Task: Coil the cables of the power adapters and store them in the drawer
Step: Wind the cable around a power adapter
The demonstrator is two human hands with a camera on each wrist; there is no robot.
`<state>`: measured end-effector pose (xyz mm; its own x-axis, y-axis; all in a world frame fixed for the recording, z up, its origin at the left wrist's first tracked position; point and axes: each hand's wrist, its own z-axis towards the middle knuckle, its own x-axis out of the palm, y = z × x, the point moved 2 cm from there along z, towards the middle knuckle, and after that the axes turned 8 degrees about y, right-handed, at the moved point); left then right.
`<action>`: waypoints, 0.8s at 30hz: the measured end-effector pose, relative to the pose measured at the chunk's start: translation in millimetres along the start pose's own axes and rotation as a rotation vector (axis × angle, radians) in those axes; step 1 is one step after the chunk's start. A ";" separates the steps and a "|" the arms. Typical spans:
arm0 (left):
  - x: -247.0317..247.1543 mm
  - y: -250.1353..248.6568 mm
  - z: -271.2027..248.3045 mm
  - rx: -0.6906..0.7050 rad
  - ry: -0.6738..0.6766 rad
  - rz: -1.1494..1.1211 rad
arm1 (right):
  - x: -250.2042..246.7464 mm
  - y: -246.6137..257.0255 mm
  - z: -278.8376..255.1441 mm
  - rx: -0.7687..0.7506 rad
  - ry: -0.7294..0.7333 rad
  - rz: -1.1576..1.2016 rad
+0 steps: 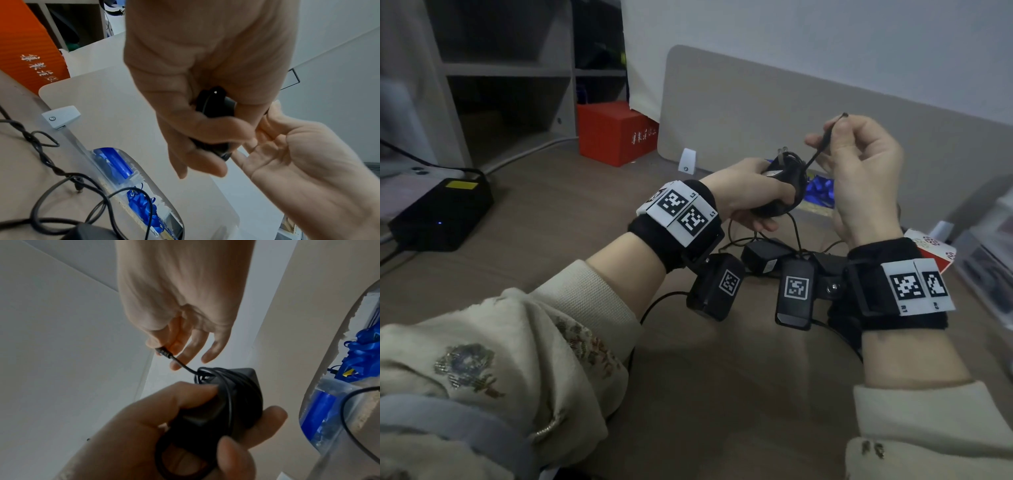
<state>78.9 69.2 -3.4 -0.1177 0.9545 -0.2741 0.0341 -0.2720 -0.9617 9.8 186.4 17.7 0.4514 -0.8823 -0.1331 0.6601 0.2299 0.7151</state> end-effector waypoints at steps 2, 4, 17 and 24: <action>0.8 0.5 0.3 0.008 0.001 0.043 | -0.2 -2.1 -0.6 0.014 -0.023 0.038; 0.6 2.4 1.9 0.006 -0.004 0.072 | -0.1 -6.0 -1.2 0.046 -0.045 0.044; 3.2 11.4 12.6 0.064 -0.022 0.358 | 2.9 -23.0 -0.5 0.133 -0.147 -0.110; 6.0 10.2 14.8 0.142 0.012 0.479 | -1.2 -18.0 -0.5 0.079 -0.047 -0.190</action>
<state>63.8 70.3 -14.8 -0.1103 0.7197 -0.6855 -0.0539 -0.6930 -0.7189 -2.3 183.6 4.6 0.2938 -0.9253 -0.2397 0.6805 0.0264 0.7323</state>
